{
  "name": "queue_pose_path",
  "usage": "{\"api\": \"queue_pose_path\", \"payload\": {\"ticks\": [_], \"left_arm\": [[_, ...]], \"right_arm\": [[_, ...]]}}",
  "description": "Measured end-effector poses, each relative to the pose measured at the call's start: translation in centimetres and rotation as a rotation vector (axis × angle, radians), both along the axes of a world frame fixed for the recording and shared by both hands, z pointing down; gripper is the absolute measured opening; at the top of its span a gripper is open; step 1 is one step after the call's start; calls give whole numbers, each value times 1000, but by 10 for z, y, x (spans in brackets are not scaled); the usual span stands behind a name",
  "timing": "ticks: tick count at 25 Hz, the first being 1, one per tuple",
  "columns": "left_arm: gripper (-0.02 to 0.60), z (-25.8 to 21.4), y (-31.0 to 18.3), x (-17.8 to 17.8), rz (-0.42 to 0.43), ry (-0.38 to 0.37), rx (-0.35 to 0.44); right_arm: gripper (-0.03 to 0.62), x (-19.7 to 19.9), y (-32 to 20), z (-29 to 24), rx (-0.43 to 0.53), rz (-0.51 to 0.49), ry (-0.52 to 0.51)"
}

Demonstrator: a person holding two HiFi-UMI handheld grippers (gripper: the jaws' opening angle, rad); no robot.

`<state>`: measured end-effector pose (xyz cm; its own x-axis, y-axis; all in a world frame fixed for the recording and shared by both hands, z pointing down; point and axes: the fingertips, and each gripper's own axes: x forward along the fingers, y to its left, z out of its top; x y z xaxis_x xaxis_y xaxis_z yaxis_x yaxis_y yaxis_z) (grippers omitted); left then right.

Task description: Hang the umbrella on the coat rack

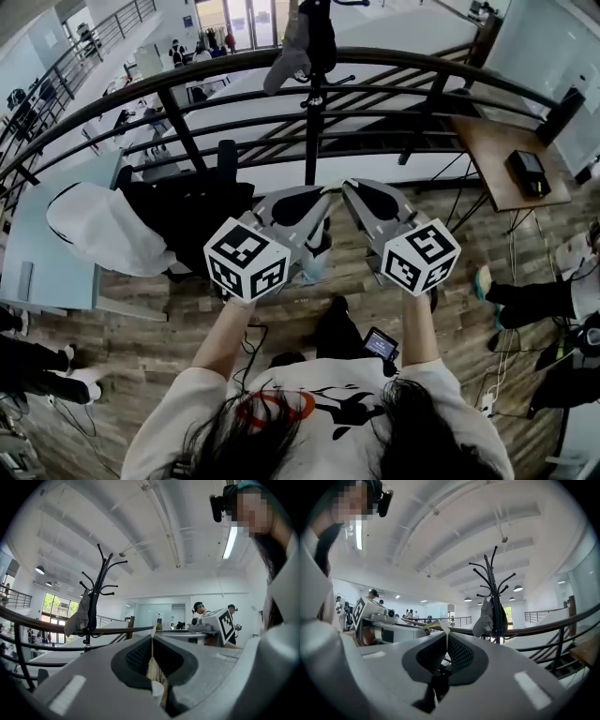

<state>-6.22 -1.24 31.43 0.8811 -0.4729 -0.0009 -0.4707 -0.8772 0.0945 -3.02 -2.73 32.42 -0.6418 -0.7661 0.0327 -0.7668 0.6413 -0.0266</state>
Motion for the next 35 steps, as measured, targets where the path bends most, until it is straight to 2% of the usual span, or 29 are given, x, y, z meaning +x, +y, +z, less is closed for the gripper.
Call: {"api": "queue_pose_path", "payload": {"ticks": [6,13,18,23,27,35], "left_arm": [[0,7,-53,28,-43,6,0],[0,-11,-130,74,-116,32,-22],[0,-9,-167,102,-135,53,-41],[0,-18,-195,123,-162,64,-19],[0,-37,-205,127,-178,67,5],[0,-73,-231,139,-124,58,87]], "right_arm": [[29,29,-57,8,8,-59,-25],[29,77,-134,-8,1,-131,-20],[29,106,-168,-10,28,-169,-1],[29,128,-196,-19,60,-194,19],[29,129,-207,-38,98,-217,26],[29,133,-245,-72,159,-235,-13]]}}
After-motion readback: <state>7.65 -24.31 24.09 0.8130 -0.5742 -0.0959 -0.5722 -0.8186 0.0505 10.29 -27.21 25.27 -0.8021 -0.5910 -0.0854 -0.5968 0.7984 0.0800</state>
